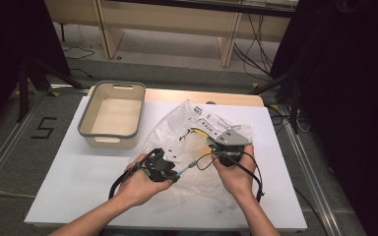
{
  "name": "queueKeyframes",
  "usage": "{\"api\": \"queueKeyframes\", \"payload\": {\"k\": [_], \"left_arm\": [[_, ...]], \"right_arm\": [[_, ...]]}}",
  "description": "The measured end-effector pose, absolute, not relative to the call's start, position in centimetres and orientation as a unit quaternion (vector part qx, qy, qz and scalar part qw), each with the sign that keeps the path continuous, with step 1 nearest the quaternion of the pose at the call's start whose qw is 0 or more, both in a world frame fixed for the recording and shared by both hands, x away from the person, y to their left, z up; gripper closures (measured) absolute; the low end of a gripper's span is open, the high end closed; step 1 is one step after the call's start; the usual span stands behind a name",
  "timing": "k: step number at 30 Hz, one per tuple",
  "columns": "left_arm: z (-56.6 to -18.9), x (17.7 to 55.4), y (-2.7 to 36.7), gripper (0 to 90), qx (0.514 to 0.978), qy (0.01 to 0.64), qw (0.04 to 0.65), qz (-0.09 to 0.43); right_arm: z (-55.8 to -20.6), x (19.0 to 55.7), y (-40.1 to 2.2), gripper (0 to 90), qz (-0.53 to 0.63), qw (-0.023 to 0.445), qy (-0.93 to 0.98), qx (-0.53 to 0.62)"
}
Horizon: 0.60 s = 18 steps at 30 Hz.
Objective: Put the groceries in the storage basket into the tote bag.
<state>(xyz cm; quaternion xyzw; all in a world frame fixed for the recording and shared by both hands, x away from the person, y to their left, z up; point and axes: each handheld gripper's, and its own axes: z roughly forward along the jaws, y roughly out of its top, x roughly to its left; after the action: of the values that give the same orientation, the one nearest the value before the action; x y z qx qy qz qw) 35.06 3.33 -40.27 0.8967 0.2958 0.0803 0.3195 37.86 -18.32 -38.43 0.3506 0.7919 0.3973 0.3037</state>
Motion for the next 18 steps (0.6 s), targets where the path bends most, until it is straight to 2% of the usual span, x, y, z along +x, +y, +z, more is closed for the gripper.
{"api": "queueKeyframes", "payload": {"k": [18], "left_arm": [[-41.5, 36.9, 1.4, 79.3, 0.883, 0.314, 0.328, 0.115]], "right_arm": [[-38.4, 37.8, -18.1, 90.0, 0.400, 0.302, 0.792, 0.349]]}}
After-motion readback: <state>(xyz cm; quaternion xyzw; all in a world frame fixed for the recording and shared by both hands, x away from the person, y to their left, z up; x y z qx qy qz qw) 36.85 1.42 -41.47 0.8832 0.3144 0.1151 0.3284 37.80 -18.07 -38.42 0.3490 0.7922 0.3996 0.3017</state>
